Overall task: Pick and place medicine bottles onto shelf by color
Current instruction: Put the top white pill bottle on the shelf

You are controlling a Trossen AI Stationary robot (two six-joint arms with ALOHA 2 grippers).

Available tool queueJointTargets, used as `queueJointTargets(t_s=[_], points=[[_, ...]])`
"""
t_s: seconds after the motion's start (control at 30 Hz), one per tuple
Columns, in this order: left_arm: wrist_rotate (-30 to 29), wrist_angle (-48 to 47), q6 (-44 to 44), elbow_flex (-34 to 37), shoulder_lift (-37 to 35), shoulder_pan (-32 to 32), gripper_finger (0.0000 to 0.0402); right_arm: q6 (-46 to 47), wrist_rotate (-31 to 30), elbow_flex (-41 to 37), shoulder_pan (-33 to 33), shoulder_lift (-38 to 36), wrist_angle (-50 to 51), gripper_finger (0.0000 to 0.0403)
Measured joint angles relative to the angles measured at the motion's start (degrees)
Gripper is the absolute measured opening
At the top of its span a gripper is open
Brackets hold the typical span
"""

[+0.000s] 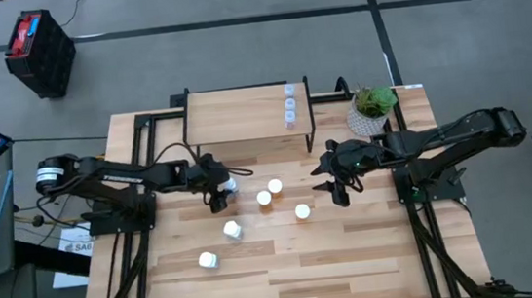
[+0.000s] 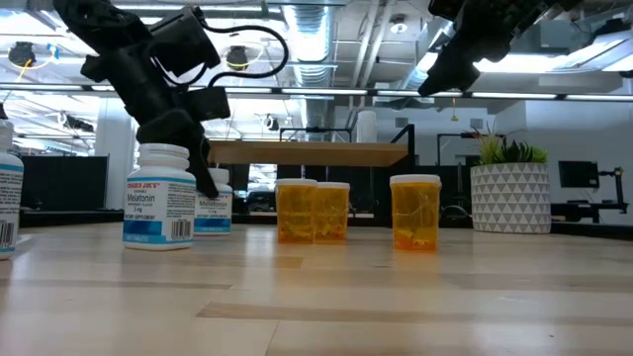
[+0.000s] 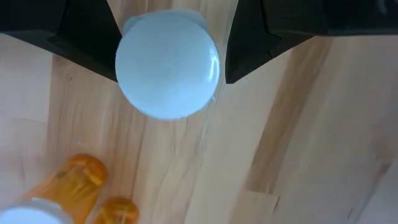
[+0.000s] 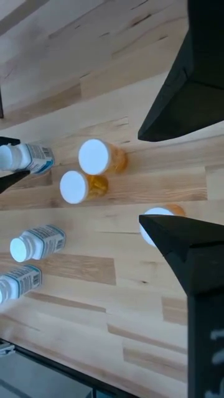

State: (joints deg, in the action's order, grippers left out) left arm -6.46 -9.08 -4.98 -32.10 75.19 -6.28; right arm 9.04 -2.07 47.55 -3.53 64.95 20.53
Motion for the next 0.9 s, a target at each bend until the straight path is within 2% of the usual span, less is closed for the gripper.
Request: queueJointTargets(t_s=[0.17, 0.37, 0.43, 0.63, 0.8, 0.9], points=[[0.0, 0.2, 0.0, 0.0, 0.3, 0.0, 0.0227, 0.0, 0.0, 0.0, 0.0, 0.0, 0.0, 0.0224], [0.1, 1.4, -0.1, -0.3, 0.1, 0.0, 0.0139, 0.0, 0.0, 0.0, 0.0, 0.0, 0.0, 0.0224], [1.1, -1.0, -0.2, -1.8, -0.6, 0.0, 0.0133, 0.0, 0.0, 0.0, 0.0, 0.0, 0.0, 0.0224], [4.2, -14.3, 2.9, -11.9, -3.8, 0.0, 0.0133, 0.0, 0.0, 0.0, 0.0, 0.0, 0.0, 0.0224], [4.7, -26.7, 15.9, -24.6, -5.3, -2.1, 0.0142, 0.0, 0.0, 0.0, 0.0, 0.0, 0.0, 0.0224], [4.4, -31.0, 22.5, -32.5, -5.4, -5.0, 0.0147, 0.0, 0.0, 0.0, 0.0, 0.0, 0.0, 0.0224]])
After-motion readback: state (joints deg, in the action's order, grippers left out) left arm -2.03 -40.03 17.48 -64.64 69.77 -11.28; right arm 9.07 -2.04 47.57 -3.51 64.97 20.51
